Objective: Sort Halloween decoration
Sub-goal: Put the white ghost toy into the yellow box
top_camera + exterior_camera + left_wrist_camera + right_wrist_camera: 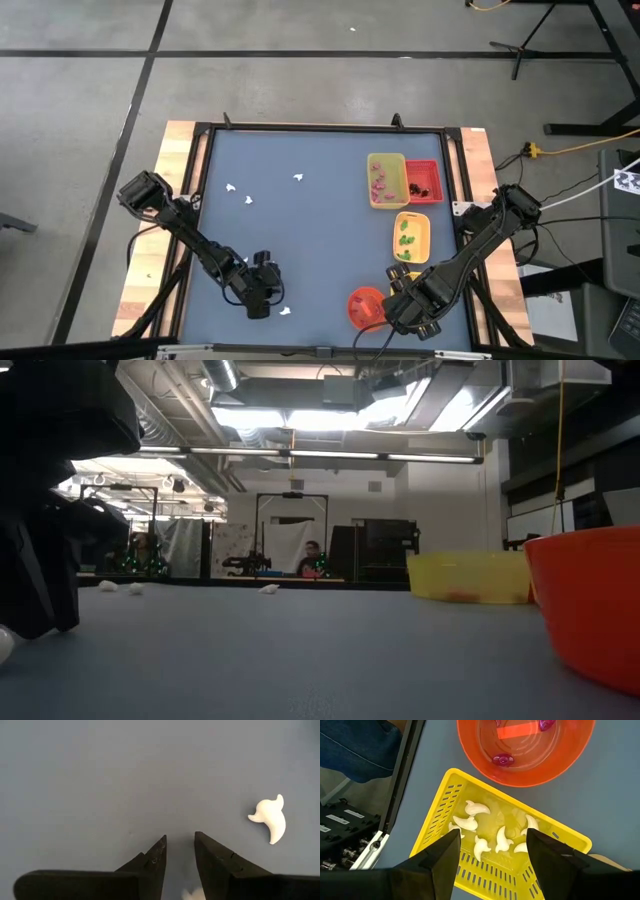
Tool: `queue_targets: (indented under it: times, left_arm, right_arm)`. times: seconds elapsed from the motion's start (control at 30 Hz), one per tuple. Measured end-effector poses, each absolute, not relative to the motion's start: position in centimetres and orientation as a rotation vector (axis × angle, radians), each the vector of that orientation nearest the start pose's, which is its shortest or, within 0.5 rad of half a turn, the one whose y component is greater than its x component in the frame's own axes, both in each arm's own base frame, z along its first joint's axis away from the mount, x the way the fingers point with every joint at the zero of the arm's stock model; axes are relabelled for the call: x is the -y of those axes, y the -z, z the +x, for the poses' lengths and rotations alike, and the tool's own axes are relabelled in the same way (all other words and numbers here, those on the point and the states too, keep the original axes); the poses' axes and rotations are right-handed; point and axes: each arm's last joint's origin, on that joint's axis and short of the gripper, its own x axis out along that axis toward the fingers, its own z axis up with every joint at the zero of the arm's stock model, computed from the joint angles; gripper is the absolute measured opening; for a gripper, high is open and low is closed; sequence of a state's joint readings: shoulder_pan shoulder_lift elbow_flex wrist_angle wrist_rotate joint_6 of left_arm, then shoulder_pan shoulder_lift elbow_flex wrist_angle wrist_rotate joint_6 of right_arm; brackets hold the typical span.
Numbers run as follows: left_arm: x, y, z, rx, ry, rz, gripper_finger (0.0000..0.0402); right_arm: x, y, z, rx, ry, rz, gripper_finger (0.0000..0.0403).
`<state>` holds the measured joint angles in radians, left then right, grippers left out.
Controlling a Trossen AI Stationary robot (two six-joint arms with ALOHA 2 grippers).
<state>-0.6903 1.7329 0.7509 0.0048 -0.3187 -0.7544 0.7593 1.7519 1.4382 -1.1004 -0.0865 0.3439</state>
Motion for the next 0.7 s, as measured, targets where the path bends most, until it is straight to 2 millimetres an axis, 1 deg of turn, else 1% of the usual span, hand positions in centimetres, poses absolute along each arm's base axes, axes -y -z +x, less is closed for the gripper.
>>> queue_targets:
  times: [0.37,0.57,0.7]
  left_arm:
    - [18.4,-11.6,24.1,-0.926,0.005,-0.242,0.0086]
    - [18.2,-12.7,25.7,-0.964,0.072,-0.328,0.0086]
    - [17.9,-13.2,26.5,-1.055,0.183,-0.411,0.0086]
  right_arm:
    - [-23.2,-24.9,24.1,-1.454,-0.448,-0.204,0.0225]
    - [-23.2,-24.9,24.1,-1.454,-0.448,-0.205,0.0225]
    - [-23.2,-24.9,24.1,-1.454,-0.448,-0.205,0.0225]
